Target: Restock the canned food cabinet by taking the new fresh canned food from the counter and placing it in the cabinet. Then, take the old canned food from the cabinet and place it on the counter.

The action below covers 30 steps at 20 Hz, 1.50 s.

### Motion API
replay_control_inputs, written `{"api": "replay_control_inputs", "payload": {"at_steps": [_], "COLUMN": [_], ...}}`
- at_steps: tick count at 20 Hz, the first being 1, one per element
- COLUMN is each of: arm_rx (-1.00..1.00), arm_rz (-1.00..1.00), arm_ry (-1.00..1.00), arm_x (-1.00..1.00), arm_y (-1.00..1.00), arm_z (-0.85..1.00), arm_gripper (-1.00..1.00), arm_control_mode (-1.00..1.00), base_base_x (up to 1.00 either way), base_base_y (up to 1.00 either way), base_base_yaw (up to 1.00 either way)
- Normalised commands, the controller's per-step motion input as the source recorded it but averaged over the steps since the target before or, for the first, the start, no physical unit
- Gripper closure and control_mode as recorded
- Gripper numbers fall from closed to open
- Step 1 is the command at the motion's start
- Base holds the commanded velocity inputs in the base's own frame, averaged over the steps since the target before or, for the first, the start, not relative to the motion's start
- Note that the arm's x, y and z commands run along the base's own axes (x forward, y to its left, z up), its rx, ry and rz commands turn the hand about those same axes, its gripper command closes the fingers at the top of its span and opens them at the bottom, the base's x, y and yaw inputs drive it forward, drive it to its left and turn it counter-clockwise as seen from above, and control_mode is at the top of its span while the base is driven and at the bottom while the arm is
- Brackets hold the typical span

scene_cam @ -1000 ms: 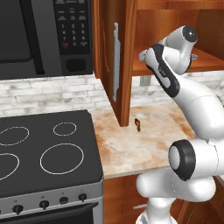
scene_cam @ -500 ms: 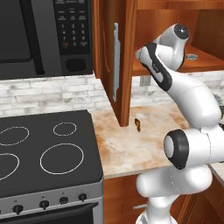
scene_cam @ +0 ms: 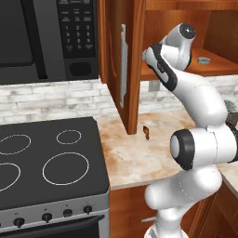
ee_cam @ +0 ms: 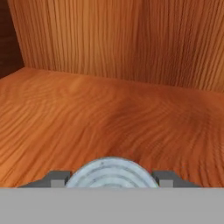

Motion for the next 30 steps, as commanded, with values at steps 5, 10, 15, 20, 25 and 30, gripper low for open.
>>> {"api": "replay_control_inputs", "payload": {"at_steps": [5, 10, 15, 20, 25, 30], "arm_rx": [0.0, 0.0, 0.0, 0.0, 0.02, 0.06], "arm_rz": [0.0, 0.0, 0.0, 0.0, -0.12, -0.35], "arm_ry": [0.0, 0.0, -0.13, -0.3, -0.15, 0.08], "arm_x": [0.26, 0.24, -0.23, -0.59, -1.0, -0.73], "arm_y": [0.0, 0.0, 0.0, 0.0, -0.39, -0.82], "arm_z": [0.0, 0.0, 0.03, 0.27, 0.06, 0.08], "arm_gripper": [-1.0, -1.0, -1.0, -1.0, -1.0, -1.0], "arm_control_mode": [-1.0, -1.0, -1.0, -1.0, -1.0, -1.0], "base_base_x": [0.0, 0.0, 0.0, 0.0, 0.0, 0.0], "base_base_y": [0.0, 0.0, 0.0, 0.0, 0.0, 0.0], "base_base_yaw": [0.0, 0.0, 0.0, 0.0, 0.0, 0.0]}}
